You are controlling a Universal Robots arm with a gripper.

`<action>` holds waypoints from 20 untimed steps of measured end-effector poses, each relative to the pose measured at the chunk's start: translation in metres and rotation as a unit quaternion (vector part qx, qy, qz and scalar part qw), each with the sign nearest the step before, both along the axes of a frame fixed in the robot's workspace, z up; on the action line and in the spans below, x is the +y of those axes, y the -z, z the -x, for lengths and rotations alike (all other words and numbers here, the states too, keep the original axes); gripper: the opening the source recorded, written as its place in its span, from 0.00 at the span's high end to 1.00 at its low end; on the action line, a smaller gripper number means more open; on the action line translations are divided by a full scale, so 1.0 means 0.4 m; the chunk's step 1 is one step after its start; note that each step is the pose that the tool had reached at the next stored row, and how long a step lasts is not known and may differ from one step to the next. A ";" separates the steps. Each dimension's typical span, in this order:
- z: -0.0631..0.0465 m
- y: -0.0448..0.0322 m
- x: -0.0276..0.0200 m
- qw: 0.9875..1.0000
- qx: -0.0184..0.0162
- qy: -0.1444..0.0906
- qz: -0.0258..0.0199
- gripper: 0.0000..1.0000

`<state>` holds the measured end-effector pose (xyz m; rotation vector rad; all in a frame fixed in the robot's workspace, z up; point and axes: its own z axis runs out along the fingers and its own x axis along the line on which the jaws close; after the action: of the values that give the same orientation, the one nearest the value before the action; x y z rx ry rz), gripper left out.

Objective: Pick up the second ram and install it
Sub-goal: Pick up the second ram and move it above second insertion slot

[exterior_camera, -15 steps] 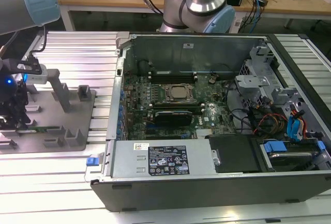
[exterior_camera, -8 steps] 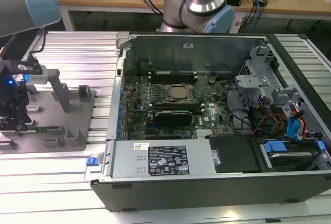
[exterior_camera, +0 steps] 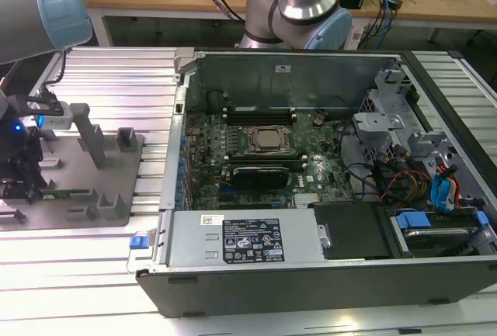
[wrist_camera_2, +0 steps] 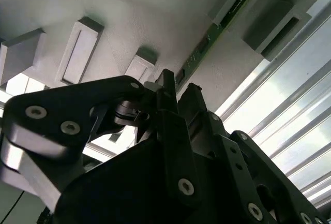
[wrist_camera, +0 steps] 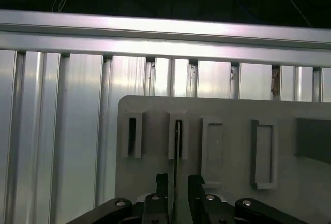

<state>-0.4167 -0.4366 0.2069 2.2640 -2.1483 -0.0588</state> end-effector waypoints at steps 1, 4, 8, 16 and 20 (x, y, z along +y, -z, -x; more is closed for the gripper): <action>0.000 0.001 0.005 1.000 0.000 0.000 0.000 0.72; 0.000 0.001 0.010 1.000 0.000 0.000 0.000 0.72; 0.000 0.001 0.010 1.000 0.000 0.000 0.000 0.81; 0.000 0.001 0.002 1.000 0.000 0.000 0.000 0.81; 0.000 -0.001 0.002 1.000 0.000 0.000 0.000 0.81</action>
<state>-0.4168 -0.4359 0.2073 2.2636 -2.1479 -0.0577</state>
